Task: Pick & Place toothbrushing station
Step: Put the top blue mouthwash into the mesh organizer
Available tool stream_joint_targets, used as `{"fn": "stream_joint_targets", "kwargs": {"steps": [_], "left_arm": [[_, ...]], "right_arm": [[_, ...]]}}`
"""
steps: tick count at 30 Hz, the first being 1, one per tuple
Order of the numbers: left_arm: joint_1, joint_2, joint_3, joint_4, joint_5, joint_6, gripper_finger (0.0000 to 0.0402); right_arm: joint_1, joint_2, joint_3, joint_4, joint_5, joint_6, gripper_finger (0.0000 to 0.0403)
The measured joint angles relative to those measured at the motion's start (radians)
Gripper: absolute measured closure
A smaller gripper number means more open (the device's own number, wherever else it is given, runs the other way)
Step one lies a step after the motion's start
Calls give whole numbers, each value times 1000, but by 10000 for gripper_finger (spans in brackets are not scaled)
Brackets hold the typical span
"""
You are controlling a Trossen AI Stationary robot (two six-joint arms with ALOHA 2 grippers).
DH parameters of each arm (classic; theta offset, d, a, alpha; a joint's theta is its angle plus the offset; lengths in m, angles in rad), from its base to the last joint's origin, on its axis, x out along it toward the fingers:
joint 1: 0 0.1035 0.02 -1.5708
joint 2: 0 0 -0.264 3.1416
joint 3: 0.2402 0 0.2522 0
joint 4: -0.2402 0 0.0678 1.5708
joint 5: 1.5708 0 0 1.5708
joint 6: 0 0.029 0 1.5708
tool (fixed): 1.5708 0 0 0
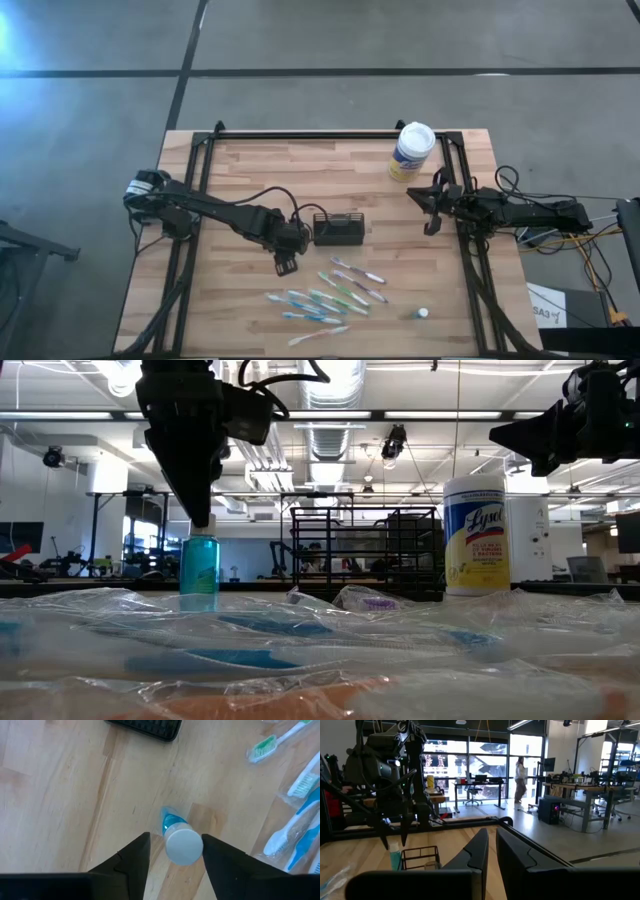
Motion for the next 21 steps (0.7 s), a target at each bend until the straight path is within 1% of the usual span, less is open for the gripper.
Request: {"fn": "stream_joint_targets", "kwargs": {"steps": [4, 9, 14, 17, 21], "left_arm": [[0, 0, 0, 0, -2, 16, 250], [0, 0, 0, 7, -8, 20, 308], [-1, 0, 0, 6, -9, 47, 308], [-2, -4, 1, 4, -9, 94, 308], [-2, -70, 3, 9, -17, 130, 308]], "right_arm": [[0, 0, 0, 0, 0, 0, 367], [0, 0, 0, 0, 0, 0, 367], [0, 0, 0, 0, 0, 0, 367], [0, 0, 0, 0, 0, 0, 367], [0, 0, 0, 0, 0, 0, 367]]}}
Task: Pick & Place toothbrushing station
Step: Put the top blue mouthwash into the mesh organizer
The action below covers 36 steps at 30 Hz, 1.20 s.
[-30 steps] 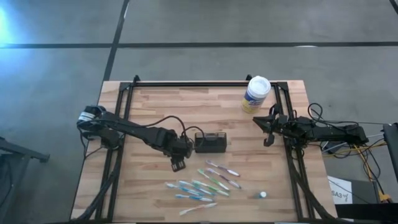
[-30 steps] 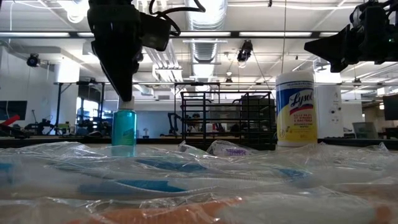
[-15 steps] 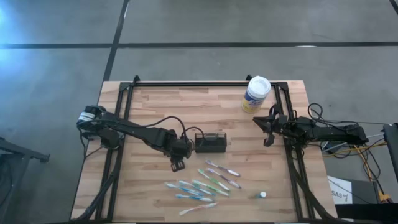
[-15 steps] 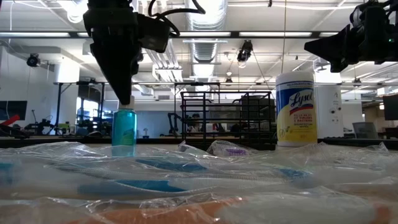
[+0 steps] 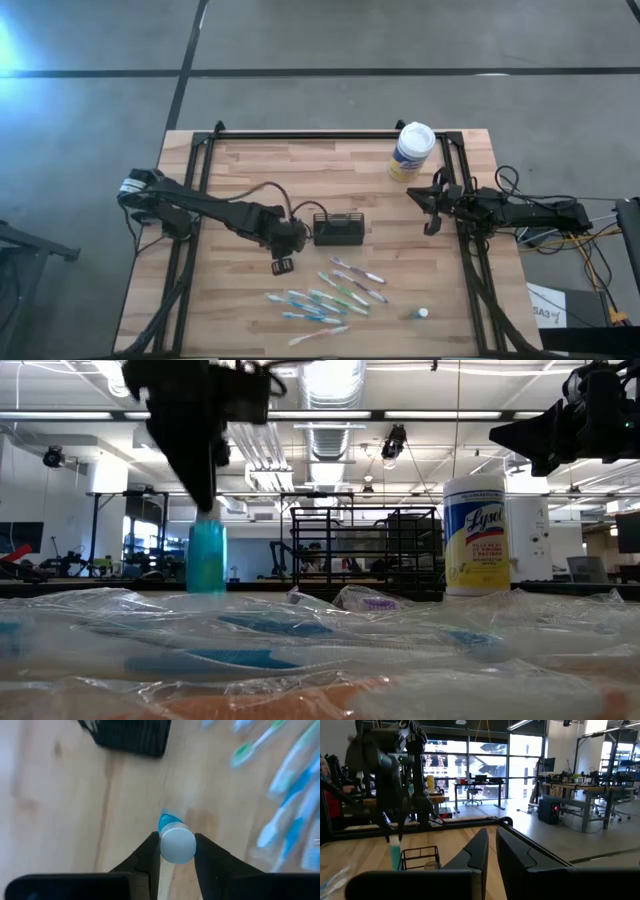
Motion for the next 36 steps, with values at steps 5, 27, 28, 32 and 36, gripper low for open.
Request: {"fn": "stream_joint_targets", "kwargs": {"steps": [5, 27, 28, 32, 36], "left_arm": [[-3, -145, -2, 7, -51, 43, 308], [-8, -1050, -875, 753, -69, -9, 308], [-7, -1068, -899, 767, -72, -14, 308], [-6, -1097, -921, 791, -78, -47, 308], [-5, -1051, -835, 783, -78, -47, 308]], "right_arm": [[0, 0, 0, 0, 0, 0, 367], [0, 0, 0, 0, 0, -6, 367], [0, 0, 0, 0, 0, -4, 367], [0, 0, 0, 0, 0, 1, 367], [0, 0, 0, 3, 0, 1, 367]]}}
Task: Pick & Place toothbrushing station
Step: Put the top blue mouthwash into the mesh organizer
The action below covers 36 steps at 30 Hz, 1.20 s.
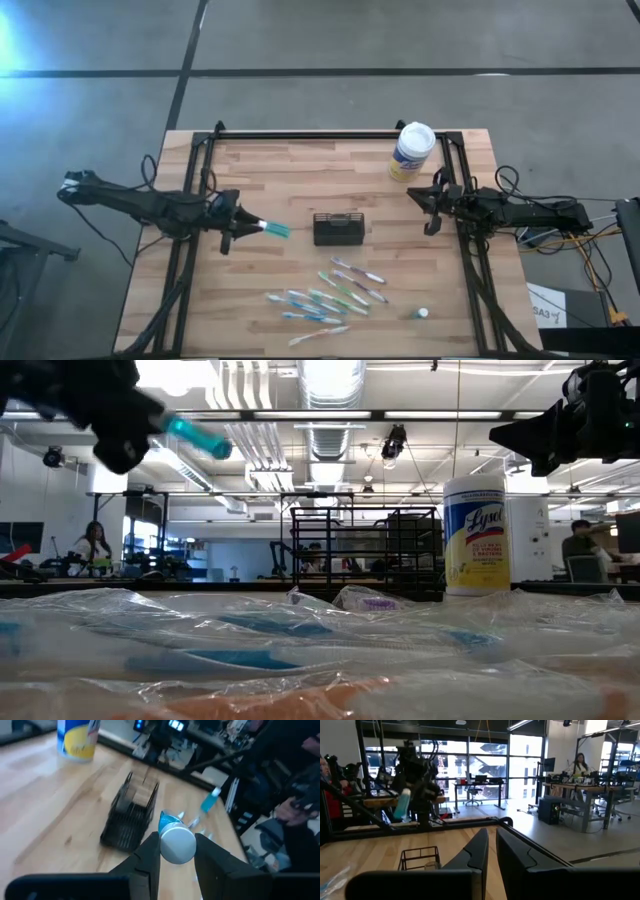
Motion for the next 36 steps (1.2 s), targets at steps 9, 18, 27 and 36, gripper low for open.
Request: {"fn": "stream_joint_targets", "kwargs": {"steps": [9, 18, 27, 36], "left_arm": [[2, 451, 507, -257, -2, 198, 308], [30, 1007, 1179, -721, 0, 513, 308], [72, 1380, 1653, -1066, 0, 653, 308], [108, 1516, 1752, -1144, -1, 687, 308]], "right_arm": [[0, 0, 0, 5, 0, -7, 367], [0, 0, 0, 1, 0, -8, 367], [0, 0, 0, -3, 0, -11, 367], [0, 0, 0, -4, 0, -11, 367]]}}
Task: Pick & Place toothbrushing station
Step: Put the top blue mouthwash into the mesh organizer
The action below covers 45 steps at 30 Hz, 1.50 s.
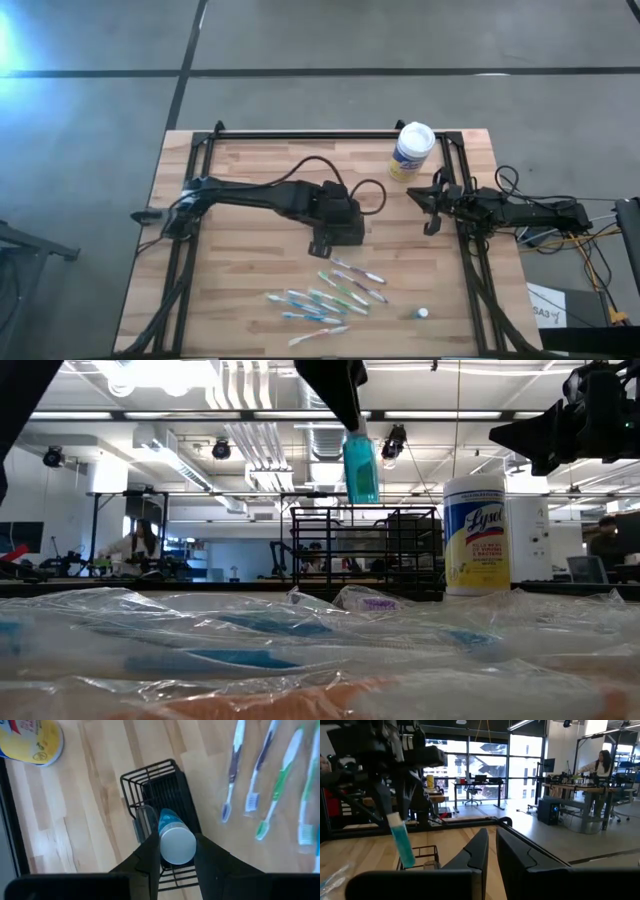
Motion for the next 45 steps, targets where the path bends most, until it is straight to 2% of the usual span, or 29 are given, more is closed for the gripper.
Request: {"fn": "stream_joint_targets", "kwargs": {"steps": [5, 13, 45], "left_arm": [[11, 13, -10, -15, 3, 8, 308], [16, 15, -57, 0, 46, 18, 308], [96, 13, -323, 239, 172, 96, 308]], "right_arm": [[0, -2, 0, 23, -2, 65, 367], [0, 3, 1, 27, -8, 77, 367], [0, 5, 0, 31, -9, 56, 367]]}}
